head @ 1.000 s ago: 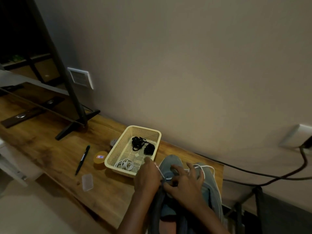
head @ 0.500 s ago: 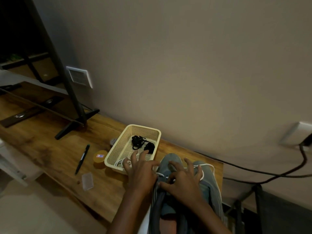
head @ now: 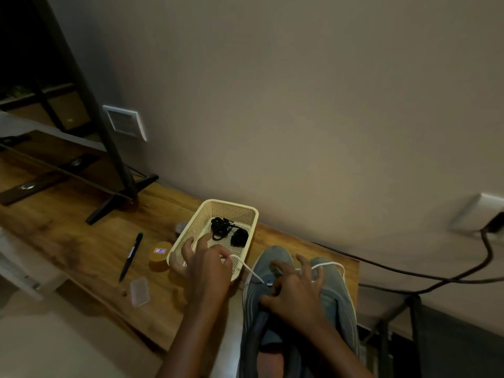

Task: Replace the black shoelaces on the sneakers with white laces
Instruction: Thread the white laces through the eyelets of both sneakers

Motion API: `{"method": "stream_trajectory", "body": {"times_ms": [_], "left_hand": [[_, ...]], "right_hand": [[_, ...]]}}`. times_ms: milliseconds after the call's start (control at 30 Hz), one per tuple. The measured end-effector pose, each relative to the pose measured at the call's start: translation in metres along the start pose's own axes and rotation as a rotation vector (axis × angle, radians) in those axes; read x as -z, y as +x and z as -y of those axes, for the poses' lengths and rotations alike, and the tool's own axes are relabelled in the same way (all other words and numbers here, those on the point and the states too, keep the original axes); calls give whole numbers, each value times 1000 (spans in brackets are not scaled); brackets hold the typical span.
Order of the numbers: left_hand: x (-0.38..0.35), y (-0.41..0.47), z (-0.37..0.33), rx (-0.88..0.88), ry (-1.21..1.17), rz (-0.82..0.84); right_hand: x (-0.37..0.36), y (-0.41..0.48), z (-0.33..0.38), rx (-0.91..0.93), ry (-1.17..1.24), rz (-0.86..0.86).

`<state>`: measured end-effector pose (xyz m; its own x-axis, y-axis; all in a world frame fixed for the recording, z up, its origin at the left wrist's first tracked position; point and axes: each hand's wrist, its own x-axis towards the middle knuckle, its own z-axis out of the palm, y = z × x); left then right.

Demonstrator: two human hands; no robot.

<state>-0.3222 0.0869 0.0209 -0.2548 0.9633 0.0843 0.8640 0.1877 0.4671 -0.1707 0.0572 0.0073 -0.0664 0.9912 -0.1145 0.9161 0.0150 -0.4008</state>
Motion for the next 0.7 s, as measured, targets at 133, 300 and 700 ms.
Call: {"method": "stream_trajectory", "body": {"times_ms": [133, 300, 700], "left_hand": [[-11, -7, -8, -227, 84, 185], [-20, -17, -17, -275, 168, 265], [-10, -3, 4, 1, -97, 16]], "right_hand": [[0, 1, 2, 9, -26, -2], [0, 0, 2, 19, -43, 1], [0, -1, 1, 23, -14, -6]]}}
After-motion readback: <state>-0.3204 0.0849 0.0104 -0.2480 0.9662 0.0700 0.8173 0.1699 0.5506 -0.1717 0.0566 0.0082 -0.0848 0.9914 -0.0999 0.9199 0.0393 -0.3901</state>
